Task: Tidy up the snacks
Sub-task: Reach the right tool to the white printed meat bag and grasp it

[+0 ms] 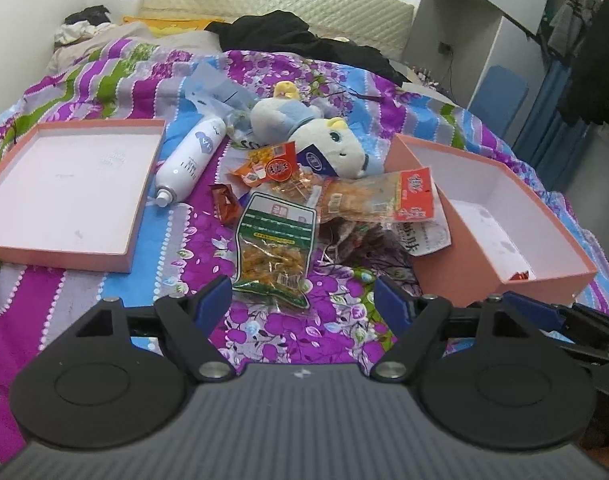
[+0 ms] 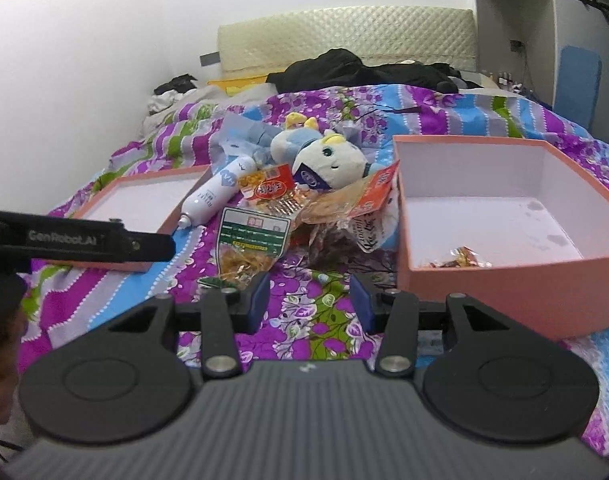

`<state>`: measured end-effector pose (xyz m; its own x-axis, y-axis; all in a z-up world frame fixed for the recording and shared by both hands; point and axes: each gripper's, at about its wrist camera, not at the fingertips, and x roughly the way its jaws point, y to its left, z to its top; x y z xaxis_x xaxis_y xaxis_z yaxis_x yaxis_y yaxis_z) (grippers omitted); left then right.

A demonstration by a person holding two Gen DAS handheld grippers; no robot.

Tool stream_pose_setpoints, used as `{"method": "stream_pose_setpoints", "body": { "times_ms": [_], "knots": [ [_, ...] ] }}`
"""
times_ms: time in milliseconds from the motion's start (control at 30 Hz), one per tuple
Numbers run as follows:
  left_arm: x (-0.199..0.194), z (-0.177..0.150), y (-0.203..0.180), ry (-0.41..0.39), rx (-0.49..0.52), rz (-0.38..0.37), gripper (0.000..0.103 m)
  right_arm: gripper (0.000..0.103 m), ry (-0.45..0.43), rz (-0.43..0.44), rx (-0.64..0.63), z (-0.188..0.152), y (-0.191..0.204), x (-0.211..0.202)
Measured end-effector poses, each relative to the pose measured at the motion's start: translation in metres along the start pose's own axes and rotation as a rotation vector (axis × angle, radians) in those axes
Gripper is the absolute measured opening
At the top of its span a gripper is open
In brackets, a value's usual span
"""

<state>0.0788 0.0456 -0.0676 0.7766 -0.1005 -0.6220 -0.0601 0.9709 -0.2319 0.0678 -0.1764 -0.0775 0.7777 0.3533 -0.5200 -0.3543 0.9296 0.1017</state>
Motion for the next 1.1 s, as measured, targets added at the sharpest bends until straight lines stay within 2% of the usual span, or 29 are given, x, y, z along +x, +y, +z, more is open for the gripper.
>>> {"method": "stream_pose_setpoints", "body": {
  "times_ms": [133, 200, 233, 400, 533, 700, 867, 933, 1000, 1100],
  "knots": [
    [0.025, -0.001, 0.016, 0.012, -0.056, -0.022, 0.085, 0.047, 0.01, 0.004, -0.023, 0.002, 0.007, 0.024],
    [0.039, -0.003, 0.023, 0.025, -0.065, -0.018, 0.085, 0.058, 0.02, 0.003, -0.027, 0.003, 0.009, 0.038],
    [0.046, -0.003, 0.025, 0.028, -0.066, -0.011, 0.085, 0.06, 0.025, 0.001, -0.022, 0.003, 0.01, 0.046],
    [0.087, -0.002, 0.048, 0.059, -0.113, 0.001, 0.085, 0.06, 0.03, -0.025, 0.032, -0.001, 0.012, 0.087],
    [0.12, 0.0, 0.068, 0.102, -0.171, -0.04, 0.085, 0.06, 0.045, -0.066, 0.091, -0.006, 0.008, 0.122],
    [0.149, 0.0, 0.072, 0.106, -0.107, -0.09, 0.085, 0.06, 0.059, -0.105, 0.164, -0.006, -0.002, 0.162],
    [0.171, -0.006, 0.071, 0.139, -0.085, -0.099, 0.085, 0.059, 0.106, -0.145, 0.247, -0.004, -0.012, 0.195],
    [0.177, -0.01, 0.072, 0.139, -0.077, -0.109, 0.085, 0.059, 0.125, -0.131, 0.306, -0.005, -0.019, 0.203],
    [0.179, -0.01, 0.071, 0.135, -0.064, -0.115, 0.084, 0.058, 0.12, -0.123, 0.302, -0.005, -0.02, 0.209],
    [0.182, -0.011, 0.068, 0.142, -0.048, -0.118, 0.082, 0.047, 0.123, -0.109, 0.292, -0.002, -0.022, 0.217]
  ]
}}
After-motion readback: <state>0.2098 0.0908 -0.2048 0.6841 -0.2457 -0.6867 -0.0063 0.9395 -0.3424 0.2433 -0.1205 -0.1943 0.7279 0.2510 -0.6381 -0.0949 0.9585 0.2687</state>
